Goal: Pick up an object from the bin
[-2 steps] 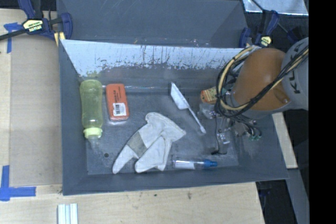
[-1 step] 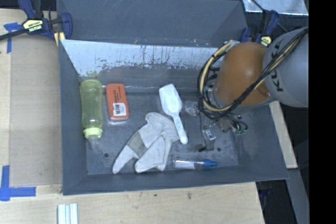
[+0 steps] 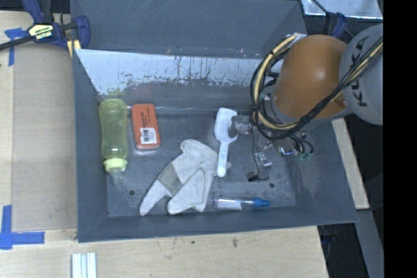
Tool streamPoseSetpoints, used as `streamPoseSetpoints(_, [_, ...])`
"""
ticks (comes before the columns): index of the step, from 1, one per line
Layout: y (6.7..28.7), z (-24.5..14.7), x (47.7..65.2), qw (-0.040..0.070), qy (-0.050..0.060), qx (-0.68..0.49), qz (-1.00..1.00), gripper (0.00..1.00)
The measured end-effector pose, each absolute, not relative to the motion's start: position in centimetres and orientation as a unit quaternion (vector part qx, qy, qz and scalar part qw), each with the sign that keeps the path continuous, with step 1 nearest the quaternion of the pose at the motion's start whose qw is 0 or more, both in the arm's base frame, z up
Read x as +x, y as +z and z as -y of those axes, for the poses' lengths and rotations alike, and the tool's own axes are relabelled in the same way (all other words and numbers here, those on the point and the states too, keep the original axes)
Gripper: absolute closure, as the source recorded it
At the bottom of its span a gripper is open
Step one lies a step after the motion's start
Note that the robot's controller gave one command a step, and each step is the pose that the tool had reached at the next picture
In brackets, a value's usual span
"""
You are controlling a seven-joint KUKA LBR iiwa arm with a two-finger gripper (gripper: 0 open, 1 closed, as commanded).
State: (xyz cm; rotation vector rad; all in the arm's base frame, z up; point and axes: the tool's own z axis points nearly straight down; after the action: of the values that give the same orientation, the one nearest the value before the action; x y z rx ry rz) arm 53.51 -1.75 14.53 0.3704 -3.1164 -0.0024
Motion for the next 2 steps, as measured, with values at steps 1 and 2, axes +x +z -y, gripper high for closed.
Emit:
streamPoseSetpoints(1, [19.2,1.6,53.6,-0.003,0.000,0.110,0.994,0.00])
streamPoseSetpoints(2, [15.9,-0.1,53.5,-0.007,0.001,0.133,0.991,0.00])
